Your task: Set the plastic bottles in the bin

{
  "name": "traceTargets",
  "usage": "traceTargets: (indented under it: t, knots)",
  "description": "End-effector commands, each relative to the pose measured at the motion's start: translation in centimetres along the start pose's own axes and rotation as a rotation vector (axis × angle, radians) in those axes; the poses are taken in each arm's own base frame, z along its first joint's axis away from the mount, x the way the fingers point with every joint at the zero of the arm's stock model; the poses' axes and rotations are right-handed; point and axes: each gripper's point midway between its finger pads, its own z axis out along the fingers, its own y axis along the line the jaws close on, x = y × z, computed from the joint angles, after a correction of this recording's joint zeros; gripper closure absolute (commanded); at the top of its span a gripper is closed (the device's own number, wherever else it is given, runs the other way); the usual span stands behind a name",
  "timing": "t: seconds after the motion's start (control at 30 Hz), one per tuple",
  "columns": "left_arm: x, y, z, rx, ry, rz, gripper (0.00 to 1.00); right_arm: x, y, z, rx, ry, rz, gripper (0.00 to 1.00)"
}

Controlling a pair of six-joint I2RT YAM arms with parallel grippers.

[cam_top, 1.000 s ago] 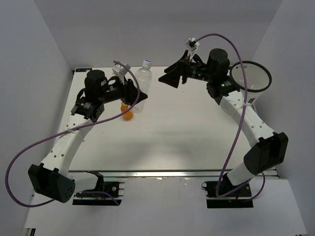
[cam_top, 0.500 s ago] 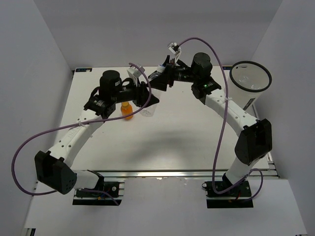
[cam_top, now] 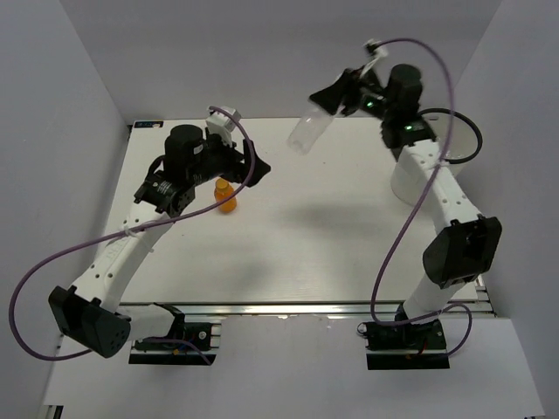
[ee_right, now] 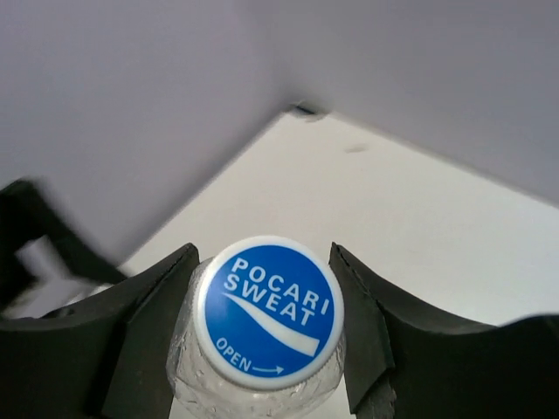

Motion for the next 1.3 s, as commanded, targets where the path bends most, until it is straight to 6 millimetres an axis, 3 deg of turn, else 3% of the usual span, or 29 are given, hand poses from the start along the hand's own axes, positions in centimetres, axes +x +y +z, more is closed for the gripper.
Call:
traceTargets:
  t: [0.0, 0.07, 0.1, 0.17, 0.2, 0.27, 0.3, 0.4, 0.43, 0.5, 0.53, 0.67, 0.73, 0.8, 0.83, 0.87, 1.07, 1.27]
  knots:
    - [-3.1, 3.9, -3.6, -0.311, -0.091, 0.029, 0.02, -12.2, -5.6, -8.2, 0.416, -0.222, -0.245, 0.80]
    - [-3.2, 6.4, -4.6, -0.466, -0.108, -0.007, 0.02, -15.1, -9.1, -12.7, 0.691, -0.274, -0.330, 0.80]
    - [-2.9, 8.2, -5.3, -0.579, -0.101, -0.019, 0.02, -17.5, -10.6, -16.5, 0.867, -0.341, -0.370, 0.80]
    - [-2.1, 9.5, -5.5, -0.653, -0.081, -0.043, 0.02, -19.1, -12.2, -20.6, 1.054, -0.367, -0.435, 0.80]
    - [-1.5, 10.2, -5.6, -0.686, -0.060, -0.056, 0.02, -19.9, -13.6, -24.0, 1.206, -0.396, -0.441, 0.80]
    - [-0.1, 10.9, -4.4, -0.700, -0.019, -0.094, 0.02, -20.0, -15.4, -27.9, 1.388, -0.384, -0.449, 0.80]
    - [0.6, 11.2, -3.9, -0.703, 0.003, -0.108, 0.02, -19.8, -17.1, -31.0, 1.498, -0.354, -0.442, 0.81]
    - [2.6, 12.3, -2.5, -0.732, 0.064, -0.156, 0.02, -19.1, -18.1, -33.7, 1.522, -0.317, -0.392, 0.81]
    - [3.0, 12.6, -2.3, -0.739, 0.075, -0.168, 0.02, -17.0, -19.4, -33.8, 1.524, -0.269, -0.366, 0.81]
    - [4.4, 13.3, -1.4, -0.751, 0.118, -0.193, 0.02, -15.9, -19.6, -33.9, 1.504, -0.256, -0.360, 0.79]
    - [4.6, 13.4, -1.2, -0.751, 0.126, -0.201, 0.02, -14.0, -20.8, -33.8, 1.505, -0.215, -0.336, 0.75]
    - [6.7, 15.2, -0.1, -0.782, 0.181, -0.220, 0.02, -11.3, -23.4, -33.5, 1.473, -0.138, -0.288, 0.64]
    - [7.2, 15.6, 0.1, -0.794, 0.198, -0.229, 0.02, -11.1, -23.9, -33.3, 1.463, -0.109, -0.305, 0.59]
    - [7.8, 16.0, 0.5, -0.796, 0.206, -0.236, 0.02, -9.8, -24.8, -32.9, 1.438, -0.087, -0.330, 0.58]
    - [8.0, 16.2, 0.6, -0.798, 0.207, -0.238, 0.02, -10.6, -24.9, -32.6, 1.423, -0.124, -0.368, 0.65]
    - [8.4, 16.4, 0.6, -0.797, 0.213, -0.242, 0.02, -9.3, -25.5, -32.6, 1.418, -0.089, -0.396, 0.67]
    - [9.0, 16.5, 0.6, -0.784, 0.215, -0.249, 0.02, -11.2, -25.6, -31.3, 1.339, -0.151, -0.597, 0.70]
    - [9.6, 16.3, 1.2, -0.748, 0.211, -0.264, 0.02, -13.7, -24.9, -29.4, 1.245, -0.263, -0.616, 0.70]
